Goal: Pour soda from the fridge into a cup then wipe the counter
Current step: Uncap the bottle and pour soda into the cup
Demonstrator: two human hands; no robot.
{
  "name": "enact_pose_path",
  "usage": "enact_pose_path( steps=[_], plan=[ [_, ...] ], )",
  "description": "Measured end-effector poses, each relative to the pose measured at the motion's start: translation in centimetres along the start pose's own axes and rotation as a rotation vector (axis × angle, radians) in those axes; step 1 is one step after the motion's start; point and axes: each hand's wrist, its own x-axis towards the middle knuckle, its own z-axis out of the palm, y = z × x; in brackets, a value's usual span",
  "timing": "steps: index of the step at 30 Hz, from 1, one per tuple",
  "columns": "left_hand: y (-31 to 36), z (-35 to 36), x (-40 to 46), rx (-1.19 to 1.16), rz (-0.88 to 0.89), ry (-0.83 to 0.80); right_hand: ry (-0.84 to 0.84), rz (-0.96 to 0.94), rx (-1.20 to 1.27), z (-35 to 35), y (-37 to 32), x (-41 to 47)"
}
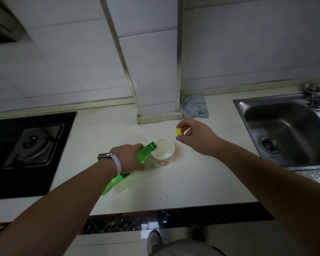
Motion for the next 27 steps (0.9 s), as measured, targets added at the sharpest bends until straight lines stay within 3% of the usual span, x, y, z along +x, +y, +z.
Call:
enact_pose_path(
  steps=[27],
  plan=[
    [0.0, -1.0, -0.4, 0.056, 0.005, -0.056, -0.006, -0.016, 0.007, 0.1, 0.0, 1.0]
  ],
)
